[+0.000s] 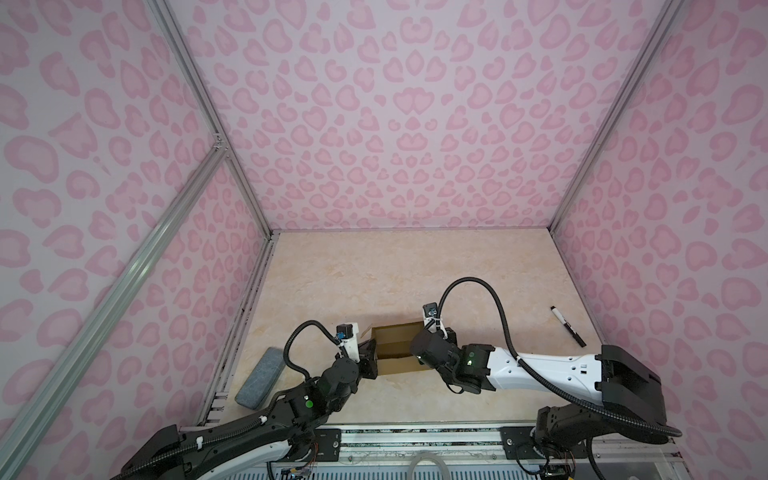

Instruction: Fold the paper box

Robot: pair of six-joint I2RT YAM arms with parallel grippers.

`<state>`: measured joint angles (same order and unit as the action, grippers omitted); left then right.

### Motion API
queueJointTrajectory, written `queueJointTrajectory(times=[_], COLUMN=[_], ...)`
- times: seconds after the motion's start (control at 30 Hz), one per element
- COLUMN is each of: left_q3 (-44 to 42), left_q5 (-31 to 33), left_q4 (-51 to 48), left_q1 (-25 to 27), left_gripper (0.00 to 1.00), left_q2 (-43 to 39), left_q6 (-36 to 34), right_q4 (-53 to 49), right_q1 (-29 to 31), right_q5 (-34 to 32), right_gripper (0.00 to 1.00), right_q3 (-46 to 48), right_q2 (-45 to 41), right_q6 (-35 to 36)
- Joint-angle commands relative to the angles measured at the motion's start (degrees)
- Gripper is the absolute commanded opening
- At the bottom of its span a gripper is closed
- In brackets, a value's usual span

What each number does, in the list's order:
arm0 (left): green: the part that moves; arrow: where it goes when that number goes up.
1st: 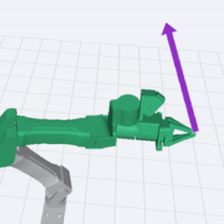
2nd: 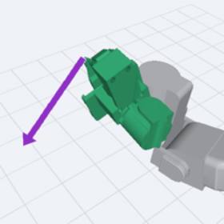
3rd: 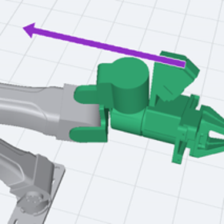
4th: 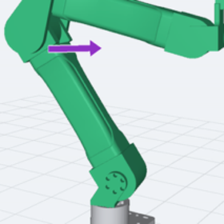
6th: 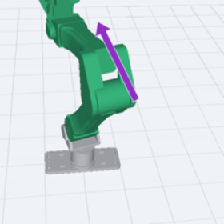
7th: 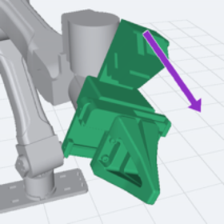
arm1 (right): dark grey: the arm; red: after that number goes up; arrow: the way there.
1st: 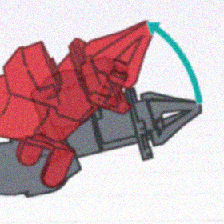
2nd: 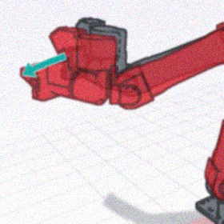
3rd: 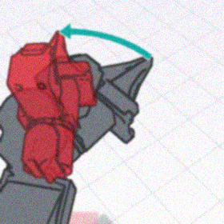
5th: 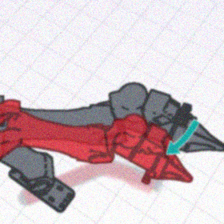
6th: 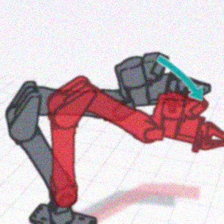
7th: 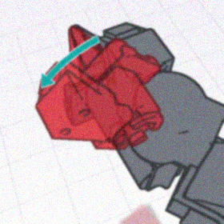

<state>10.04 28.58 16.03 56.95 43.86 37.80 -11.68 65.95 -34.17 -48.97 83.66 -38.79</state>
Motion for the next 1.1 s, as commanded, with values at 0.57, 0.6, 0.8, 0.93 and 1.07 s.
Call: queueJointTrajectory(times=[0.57,0.6,0.8,0.93,1.07], left_q3=[4.91,4.97,5.69,5.48,4.66], left_q5=[2.18,2.25,5.15,6.40,6.44], left_q4=[-4.12,-4.42,-6.99,-8.09,-8.38], left_q1=[-0.08,-0.11,-0.08,-0.08,-0.08], left_gripper=[0.50,0.50,0.52,0.53,0.53], left_q2=[-7.52,-8.29,-12.99,-14.01,-13.24], left_q6=[-7.48,-7.65,-10.52,-10.71,-8.58], right_q4=[4.03,4.63,12.83,16.29,18.60], right_q1=[-1.64,-1.91,-2.84,-2.94,-2.94], right_q5=[-8.58,-8.87,-11.32,-12.49,-12.48], right_gripper=[0.01,0.01,0.00,0.00,0.01], right_q3=[1.75,1.88,4.74,6.74,9.58], right_q2=[1.62,1.76,1.46,2.15,2.69], right_q6=[2.98,3.27,6.82,8.17,7.26])
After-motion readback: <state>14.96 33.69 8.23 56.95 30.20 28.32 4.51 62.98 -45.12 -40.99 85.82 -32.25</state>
